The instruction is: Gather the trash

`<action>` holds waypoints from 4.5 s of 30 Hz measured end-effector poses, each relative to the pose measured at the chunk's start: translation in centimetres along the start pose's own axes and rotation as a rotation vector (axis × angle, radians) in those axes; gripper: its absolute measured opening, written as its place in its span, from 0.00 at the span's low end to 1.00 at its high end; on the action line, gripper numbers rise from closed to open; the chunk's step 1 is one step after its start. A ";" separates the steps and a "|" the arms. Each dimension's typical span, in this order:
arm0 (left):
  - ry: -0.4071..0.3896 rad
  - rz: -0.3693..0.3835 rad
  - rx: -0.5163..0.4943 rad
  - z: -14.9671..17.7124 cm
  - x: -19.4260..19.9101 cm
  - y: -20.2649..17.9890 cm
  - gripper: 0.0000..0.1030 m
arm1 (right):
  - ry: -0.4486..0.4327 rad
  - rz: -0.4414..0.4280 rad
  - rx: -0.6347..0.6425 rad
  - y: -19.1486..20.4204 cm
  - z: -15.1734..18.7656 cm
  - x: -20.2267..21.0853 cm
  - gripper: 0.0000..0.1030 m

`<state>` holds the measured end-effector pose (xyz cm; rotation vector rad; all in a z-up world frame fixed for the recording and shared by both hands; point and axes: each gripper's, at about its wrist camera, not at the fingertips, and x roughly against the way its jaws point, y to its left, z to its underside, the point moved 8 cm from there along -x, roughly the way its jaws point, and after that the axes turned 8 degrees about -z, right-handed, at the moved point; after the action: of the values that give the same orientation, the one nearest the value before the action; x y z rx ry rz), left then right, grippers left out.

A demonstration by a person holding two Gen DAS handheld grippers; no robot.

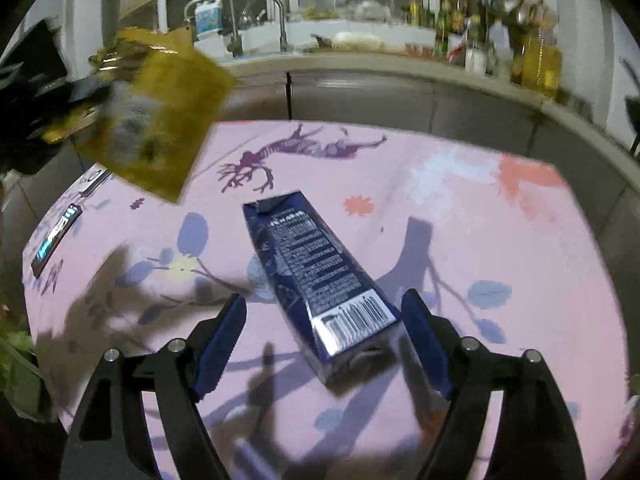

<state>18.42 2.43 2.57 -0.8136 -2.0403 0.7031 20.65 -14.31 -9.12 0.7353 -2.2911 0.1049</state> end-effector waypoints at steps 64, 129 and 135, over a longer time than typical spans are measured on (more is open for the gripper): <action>0.356 -0.194 -0.648 16.0 -33.9 -25.5 0.47 | -0.448 0.456 -1.052 -19.8 22.2 28.9 0.58; 1.060 -0.148 -0.782 15.5 -48.3 -23.5 0.13 | -0.700 0.092 -1.004 -27.0 20.3 30.4 0.58; 1.046 -0.080 -0.832 18.9 -47.5 -27.2 0.05 | -0.707 0.079 -1.023 -27.3 21.1 30.3 0.58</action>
<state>16.57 -54.00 -10.46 -1.1946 -1.2932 -0.6141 4.71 -57.36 -8.40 0.1167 -2.5242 -1.3739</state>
